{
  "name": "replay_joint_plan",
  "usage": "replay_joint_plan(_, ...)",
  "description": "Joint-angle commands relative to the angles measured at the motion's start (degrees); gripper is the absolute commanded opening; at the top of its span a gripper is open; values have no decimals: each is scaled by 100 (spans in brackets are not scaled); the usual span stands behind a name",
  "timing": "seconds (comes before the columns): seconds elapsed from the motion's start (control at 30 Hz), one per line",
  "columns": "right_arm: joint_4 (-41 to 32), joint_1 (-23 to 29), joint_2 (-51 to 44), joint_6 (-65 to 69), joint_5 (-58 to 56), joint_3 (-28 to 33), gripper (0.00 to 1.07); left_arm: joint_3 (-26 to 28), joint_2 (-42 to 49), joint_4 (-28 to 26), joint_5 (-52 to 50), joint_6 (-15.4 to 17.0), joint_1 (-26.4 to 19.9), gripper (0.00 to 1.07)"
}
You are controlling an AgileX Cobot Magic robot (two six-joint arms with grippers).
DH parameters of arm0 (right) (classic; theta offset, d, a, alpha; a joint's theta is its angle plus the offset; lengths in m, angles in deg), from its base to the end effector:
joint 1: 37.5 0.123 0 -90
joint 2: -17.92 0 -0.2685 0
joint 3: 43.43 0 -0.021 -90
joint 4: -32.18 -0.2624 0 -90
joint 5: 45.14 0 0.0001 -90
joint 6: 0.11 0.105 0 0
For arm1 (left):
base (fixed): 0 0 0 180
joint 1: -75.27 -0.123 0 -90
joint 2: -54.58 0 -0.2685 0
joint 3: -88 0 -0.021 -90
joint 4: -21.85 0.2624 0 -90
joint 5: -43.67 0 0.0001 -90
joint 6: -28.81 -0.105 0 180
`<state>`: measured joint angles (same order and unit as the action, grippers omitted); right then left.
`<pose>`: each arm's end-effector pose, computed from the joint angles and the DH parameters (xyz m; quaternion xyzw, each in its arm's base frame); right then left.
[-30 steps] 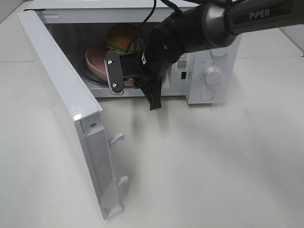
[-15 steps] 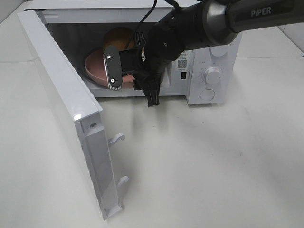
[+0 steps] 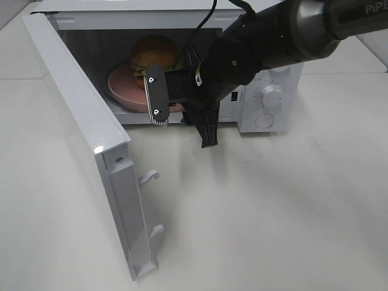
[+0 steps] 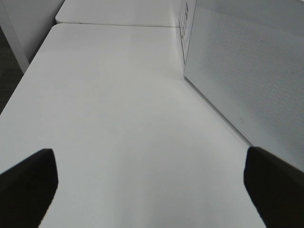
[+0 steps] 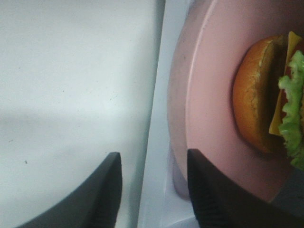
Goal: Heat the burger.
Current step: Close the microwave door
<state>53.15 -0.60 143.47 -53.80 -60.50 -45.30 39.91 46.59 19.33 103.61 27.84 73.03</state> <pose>0.3706 0.2657 0.1356 -0.7585 0.5431 -0.1556 0.3248 0.0345 -0.0027 0.2781 -0.0087 0.8479 -0.0071 0.5301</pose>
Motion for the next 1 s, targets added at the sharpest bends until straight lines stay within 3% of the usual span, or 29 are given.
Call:
replay_joint_plan(0.03, 29, 6, -332, 40, 120, 344, 48, -29, 155, -34, -52, -6, 29, 101)
replay_joint_plan(0.47, -17, 6, -1324, 92, 636, 1662, 66, -29, 155, -34, -52, -6, 29, 101)
replay_joint_plan(1.0, -17, 6, -2773, 2074, 831, 3203, 66, -29, 155, -34, -52, -6, 29, 101)
